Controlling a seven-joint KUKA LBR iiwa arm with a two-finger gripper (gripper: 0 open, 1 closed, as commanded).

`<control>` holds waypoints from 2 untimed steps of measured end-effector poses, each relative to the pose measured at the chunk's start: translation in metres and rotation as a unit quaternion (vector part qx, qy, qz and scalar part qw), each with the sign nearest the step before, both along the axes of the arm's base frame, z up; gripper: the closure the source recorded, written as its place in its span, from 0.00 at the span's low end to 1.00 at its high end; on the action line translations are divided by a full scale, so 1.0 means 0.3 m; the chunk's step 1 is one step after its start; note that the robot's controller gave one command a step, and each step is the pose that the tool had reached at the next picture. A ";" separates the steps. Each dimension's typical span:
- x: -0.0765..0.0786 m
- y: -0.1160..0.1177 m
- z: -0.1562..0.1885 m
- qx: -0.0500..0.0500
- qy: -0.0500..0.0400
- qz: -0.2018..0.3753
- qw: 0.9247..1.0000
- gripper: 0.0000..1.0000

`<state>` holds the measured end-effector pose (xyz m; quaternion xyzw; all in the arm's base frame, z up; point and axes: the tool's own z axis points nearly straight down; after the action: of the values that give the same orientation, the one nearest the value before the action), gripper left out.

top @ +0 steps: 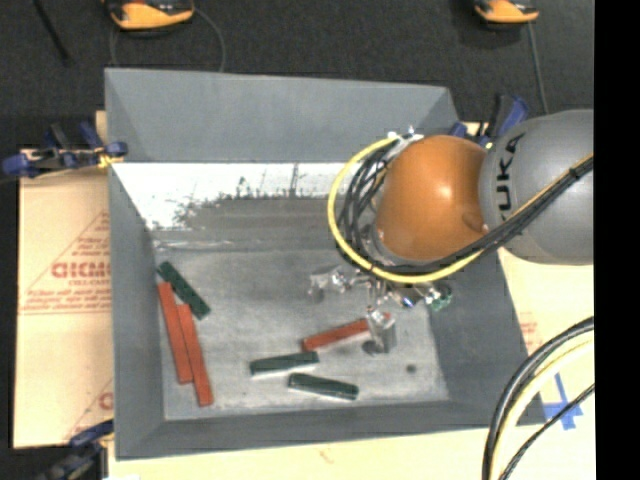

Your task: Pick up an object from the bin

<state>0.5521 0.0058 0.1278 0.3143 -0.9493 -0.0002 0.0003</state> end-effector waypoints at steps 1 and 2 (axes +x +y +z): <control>0.025 -0.013 -0.191 0.001 0.000 0.028 1.000 0.00; 0.028 -0.012 -0.180 0.001 -0.002 0.026 1.000 1.00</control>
Offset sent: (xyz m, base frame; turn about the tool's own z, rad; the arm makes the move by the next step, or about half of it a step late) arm 0.0075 -0.0037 -0.0545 -0.0566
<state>0.5606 0.0021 0.0738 0.3385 -0.9410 -0.0006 -0.0018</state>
